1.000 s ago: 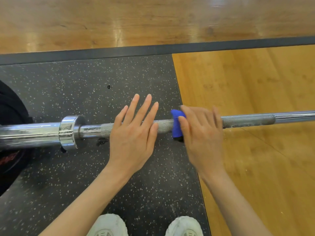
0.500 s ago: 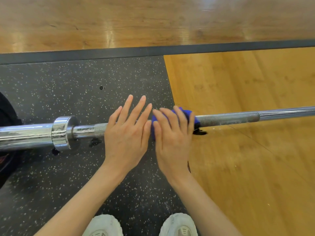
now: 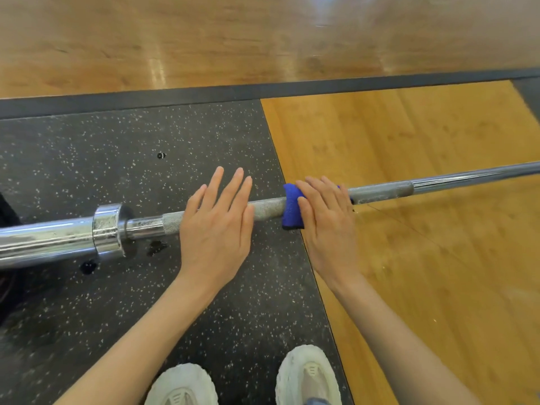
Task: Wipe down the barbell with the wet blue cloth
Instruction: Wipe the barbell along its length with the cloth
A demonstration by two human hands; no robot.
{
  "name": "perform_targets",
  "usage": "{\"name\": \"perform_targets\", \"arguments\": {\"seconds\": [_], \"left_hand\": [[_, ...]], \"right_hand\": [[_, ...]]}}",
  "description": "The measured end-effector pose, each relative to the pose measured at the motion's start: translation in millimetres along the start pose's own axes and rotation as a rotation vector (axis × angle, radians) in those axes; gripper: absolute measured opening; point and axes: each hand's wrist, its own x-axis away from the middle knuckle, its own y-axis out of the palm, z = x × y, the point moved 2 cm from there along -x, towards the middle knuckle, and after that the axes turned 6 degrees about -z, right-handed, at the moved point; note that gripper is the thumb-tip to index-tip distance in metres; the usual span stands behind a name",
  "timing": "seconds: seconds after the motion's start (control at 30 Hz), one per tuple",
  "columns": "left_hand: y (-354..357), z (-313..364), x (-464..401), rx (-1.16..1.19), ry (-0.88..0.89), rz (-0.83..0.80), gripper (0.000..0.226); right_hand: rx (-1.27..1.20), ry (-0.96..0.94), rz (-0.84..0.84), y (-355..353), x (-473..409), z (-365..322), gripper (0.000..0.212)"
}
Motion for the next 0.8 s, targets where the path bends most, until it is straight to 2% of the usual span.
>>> {"name": "perform_targets", "arguments": {"seconds": [0.23, 0.37, 0.47, 0.57, 0.63, 0.73, 0.8], "left_hand": [[-1, 1, -22, -0.003, -0.041, -0.08, 0.057], [3, 0, -35, -0.033, -0.082, -0.216, 0.066], [3, -3, -32, -0.094, -0.048, -0.228, 0.062], [2, -1, -30, -0.135, -0.058, -0.224, 0.06], [1, 1, -26, -0.11, -0.076, -0.226, 0.062], [0, 5, -20, -0.122, -0.095, -0.199, 0.059], [0, 8, -13, -0.14, -0.089, -0.183, 0.057]], "right_hand": [[0.133, -0.147, -0.041, -5, -14, 3, 0.037], [0.188, -0.178, -0.018, 6, -11, 1, 0.044], [0.227, -0.239, 0.053, 8, -23, -1, 0.051], [0.225, -0.308, 0.052, 2, -36, 14, 0.047], [0.206, -0.245, 0.061, -9, -32, 24, 0.041], [0.198, -0.16, 0.018, -1, -19, 1, 0.037], [0.172, -0.25, -0.008, 11, -12, -21, 0.039]]}}
